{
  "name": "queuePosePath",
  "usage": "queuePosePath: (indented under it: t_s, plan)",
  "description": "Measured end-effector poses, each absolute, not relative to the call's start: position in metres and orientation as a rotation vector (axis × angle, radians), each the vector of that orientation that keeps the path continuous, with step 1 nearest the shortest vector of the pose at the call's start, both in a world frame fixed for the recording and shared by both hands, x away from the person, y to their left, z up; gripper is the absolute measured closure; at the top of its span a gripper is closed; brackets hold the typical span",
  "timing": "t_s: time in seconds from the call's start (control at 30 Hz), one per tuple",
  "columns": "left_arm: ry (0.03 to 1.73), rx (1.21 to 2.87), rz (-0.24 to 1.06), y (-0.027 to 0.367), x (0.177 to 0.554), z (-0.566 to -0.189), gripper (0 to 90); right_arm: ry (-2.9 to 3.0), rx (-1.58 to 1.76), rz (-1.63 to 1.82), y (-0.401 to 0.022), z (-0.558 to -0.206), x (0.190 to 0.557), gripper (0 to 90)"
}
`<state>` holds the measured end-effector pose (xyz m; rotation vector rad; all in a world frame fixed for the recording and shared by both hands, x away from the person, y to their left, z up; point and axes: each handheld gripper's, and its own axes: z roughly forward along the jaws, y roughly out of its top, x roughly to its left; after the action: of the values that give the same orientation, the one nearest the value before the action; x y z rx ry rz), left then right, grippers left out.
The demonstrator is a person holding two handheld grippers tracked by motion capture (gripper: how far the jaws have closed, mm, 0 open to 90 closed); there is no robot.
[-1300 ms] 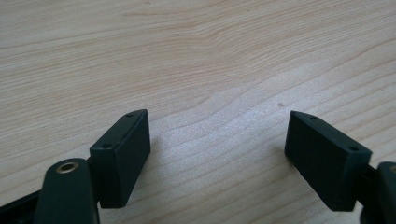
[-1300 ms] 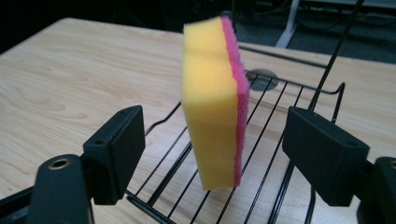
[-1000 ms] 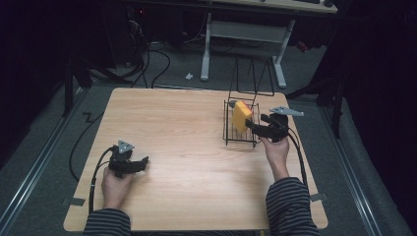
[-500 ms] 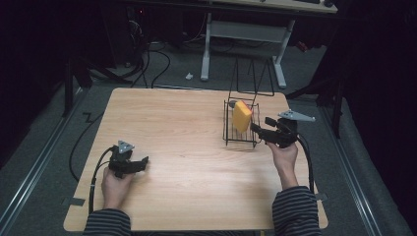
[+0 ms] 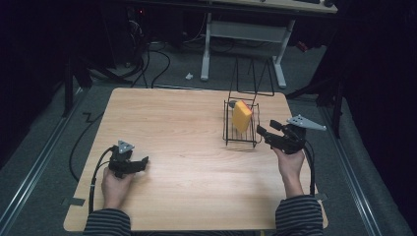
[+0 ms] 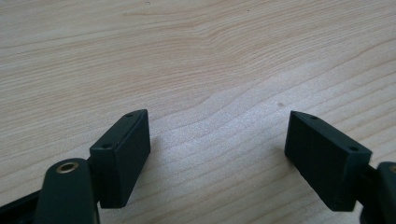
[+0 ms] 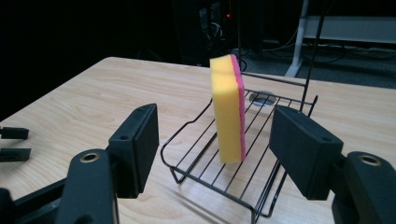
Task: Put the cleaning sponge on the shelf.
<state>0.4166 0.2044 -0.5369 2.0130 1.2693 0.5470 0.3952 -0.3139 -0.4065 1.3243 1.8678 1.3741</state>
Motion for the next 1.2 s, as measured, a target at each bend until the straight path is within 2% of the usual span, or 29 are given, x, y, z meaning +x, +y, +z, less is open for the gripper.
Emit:
queuePosePath:
  t_s: [0.73, 1.2]
  plan:
    - [1.269, 2.013, 0.548, 0.204, 0.417, -0.537, 22.9, 1.805, 1.334, 1.427, -0.328, -0.426, 0.352, 34.4]
    - [1.269, 2.014, 0.548, 0.204, 0.417, -0.537, 22.9, 1.829, 1.363, 1.459, -0.317, -0.453, 0.348, 34.8]
